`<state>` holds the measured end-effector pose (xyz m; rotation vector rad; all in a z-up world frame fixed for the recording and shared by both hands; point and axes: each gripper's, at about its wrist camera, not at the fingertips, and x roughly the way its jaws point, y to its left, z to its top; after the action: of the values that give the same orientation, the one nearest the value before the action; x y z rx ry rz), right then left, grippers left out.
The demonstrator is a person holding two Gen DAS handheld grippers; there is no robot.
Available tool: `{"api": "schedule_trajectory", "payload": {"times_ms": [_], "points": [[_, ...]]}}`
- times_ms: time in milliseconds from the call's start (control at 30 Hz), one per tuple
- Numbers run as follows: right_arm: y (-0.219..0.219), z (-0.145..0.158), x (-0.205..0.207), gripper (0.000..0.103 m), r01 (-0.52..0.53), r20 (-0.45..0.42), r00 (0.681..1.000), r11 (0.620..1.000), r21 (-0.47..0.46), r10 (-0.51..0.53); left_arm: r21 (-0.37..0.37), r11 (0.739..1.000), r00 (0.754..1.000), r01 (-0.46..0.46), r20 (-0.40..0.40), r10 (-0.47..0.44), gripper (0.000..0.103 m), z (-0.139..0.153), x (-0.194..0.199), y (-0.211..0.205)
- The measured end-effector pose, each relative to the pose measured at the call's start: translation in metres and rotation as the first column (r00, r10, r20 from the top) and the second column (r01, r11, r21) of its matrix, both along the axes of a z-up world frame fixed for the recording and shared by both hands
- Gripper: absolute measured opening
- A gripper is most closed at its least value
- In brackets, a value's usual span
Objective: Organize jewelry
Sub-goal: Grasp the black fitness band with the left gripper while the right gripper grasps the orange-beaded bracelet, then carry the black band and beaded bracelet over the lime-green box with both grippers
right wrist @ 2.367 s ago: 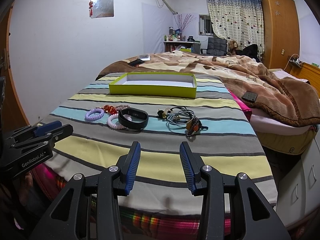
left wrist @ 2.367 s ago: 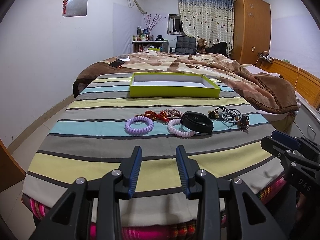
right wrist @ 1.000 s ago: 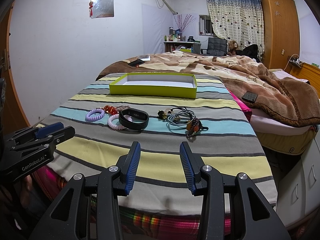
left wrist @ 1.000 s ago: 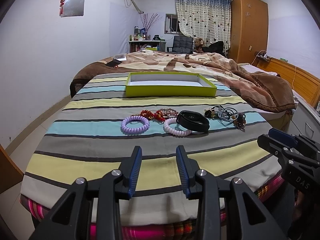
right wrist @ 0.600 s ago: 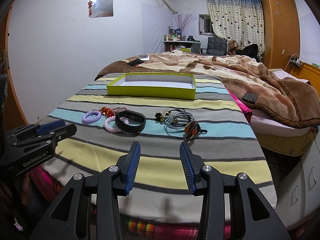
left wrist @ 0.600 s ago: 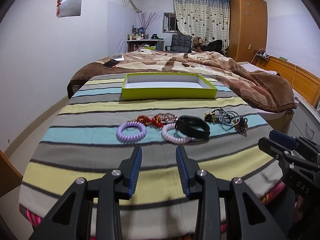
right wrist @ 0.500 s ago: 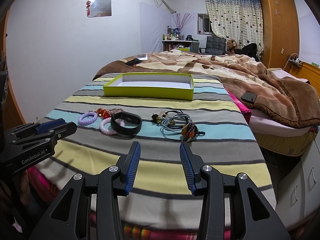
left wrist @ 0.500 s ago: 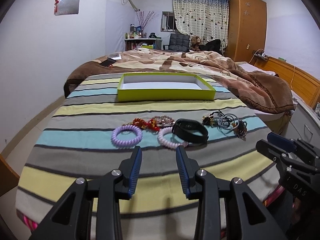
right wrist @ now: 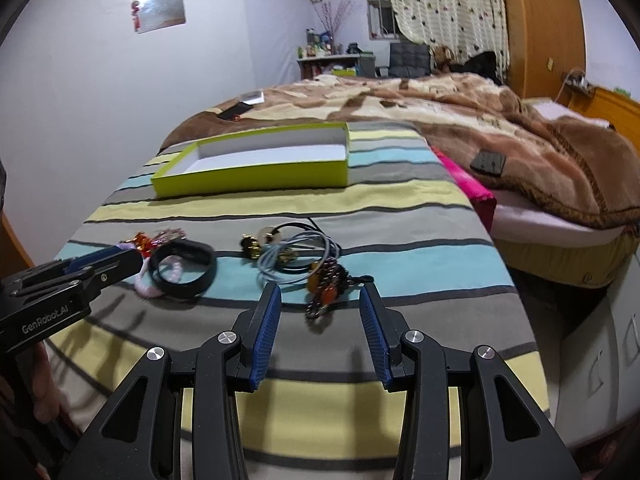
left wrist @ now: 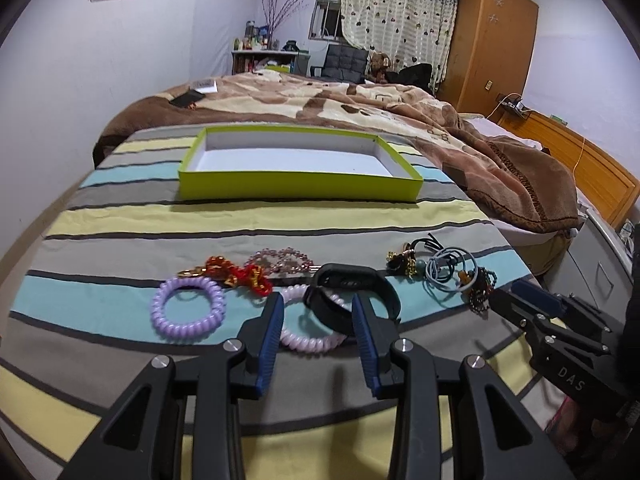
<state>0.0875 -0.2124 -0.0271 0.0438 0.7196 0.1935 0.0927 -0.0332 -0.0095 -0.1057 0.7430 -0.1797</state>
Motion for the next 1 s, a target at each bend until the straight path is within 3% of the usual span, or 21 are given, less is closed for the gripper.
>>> {"api": "schedule_trajectory", "payload": {"times_ms": [100, 200, 367, 700, 1000], "points": [[-0.007, -0.006, 0.013, 0.042, 0.015, -0.035, 0.999, 1.000, 0.025, -0.014, -0.009, 1.000, 1.000, 0.001, -0.023, -0.001, 0.037, -0.004, 0.008, -0.003], [-0.012, -0.010, 0.022, 0.029, 0.017, -0.068, 0.998, 0.999, 0.043, -0.014, -0.014, 1.000, 0.999, 0.000, -0.041, -0.001, 0.037, -0.007, 0.014, -0.005], [-0.013, -0.013, 0.032, 0.020, 0.014, -0.101, 0.995, 0.998, 0.064, -0.007, -0.018, 1.000, 0.998, 0.003, -0.060, -0.004, 0.036, -0.008, 0.021, -0.008], [-0.014, -0.012, 0.031, 0.016, 0.021, -0.104, 0.994, 0.997, 0.079, -0.013, 0.008, 1.000, 0.998, 0.001, -0.058, -0.001, 0.014, -0.010, 0.023, -0.010], [-0.022, -0.008, 0.018, 0.016, 0.039, -0.094, 0.995, 0.996, 0.083, -0.031, -0.001, 1.000, 0.998, 0.026, -0.051, -0.026, 0.009, -0.007, 0.013, -0.006]]}}
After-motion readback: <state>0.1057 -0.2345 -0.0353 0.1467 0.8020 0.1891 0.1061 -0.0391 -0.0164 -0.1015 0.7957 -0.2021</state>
